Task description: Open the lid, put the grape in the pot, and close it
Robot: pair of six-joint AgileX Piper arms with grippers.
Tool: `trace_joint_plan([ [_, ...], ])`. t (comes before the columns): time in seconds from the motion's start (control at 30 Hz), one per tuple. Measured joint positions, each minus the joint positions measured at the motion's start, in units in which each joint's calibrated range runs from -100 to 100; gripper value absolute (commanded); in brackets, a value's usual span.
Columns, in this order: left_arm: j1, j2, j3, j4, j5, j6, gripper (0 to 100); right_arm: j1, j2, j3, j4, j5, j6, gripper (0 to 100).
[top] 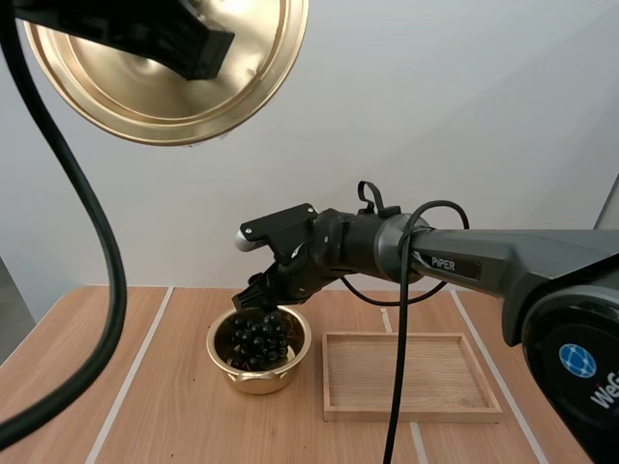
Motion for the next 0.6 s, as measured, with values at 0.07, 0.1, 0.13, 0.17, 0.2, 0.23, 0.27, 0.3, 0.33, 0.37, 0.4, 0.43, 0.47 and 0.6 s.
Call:
trace_joint_plan([
  [0.07,0.0,0.0,0.0,0.0,0.0,0.0,0,0.0,0.0,0.1,0.8,-2.5,0.1,0],
  [0.1,0.0,0.0,0.0,0.0,0.0,0.0,0,0.0,0.1,0.1,0.9,-3.2,0.1,0],
  [0.13,0.0,0.0,0.0,0.0,0.0,0.0,0,0.1,0.6,0.1,1.3,-6.3,0.1,0],
  [0.17,0.0,0.0,0.0,0.0,0.0,0.0,0,0.1,0.8,0.1,1.5,-7.0,0.1,0],
  [0.2,0.0,0.0,0.0,0.0,0.0,0.0,0,0.2,1.6,0.1,1.7,-8.7,0.1,0],
  [0.23,0.0,0.0,0.0,0.0,0.0,0.0,0,0.2,2.4,0.1,1.7,-9.2,0.1,0],
  [0.27,0.0,0.0,0.0,0.0,0.0,0.0,0,0.2,4.0,0.1,1.7,-9.7,0.1,0],
  [0.3,0.0,0.0,0.0,0.0,0.0,0.0,0,0.2,4.3,0.1,1.7,-9.9,0.1,0],
  [0.33,0.0,0.0,0.0,0.0,0.0,0.0,0,0.2,6.7,0.1,1.7,-10.0,0.1,0],
  [0.37,0.0,0.0,0.0,0.0,0.0,0.0,0,0.2,7.3,0.1,1.7,-10.0,0.1,0],
  [0.4,0.0,0.0,0.0,0.0,0.0,0.0,0,0.2,9.7,0.1,1.5,-10.0,0.1,0],
  [0.43,0.0,0.0,0.0,0.0,0.0,0.0,0,0.3,11.1,0.1,1.4,-10.0,0.1,0],
  [0.47,0.0,0.0,0.0,0.0,0.0,0.0,0,0.3,12.2,0.1,1.3,-10.0,0.1,0],
  [0.6,0.0,0.0,0.0,0.0,0.0,0.0,0,0.4,14.3,0.1,1.3,-10.4,0.1,0],
])
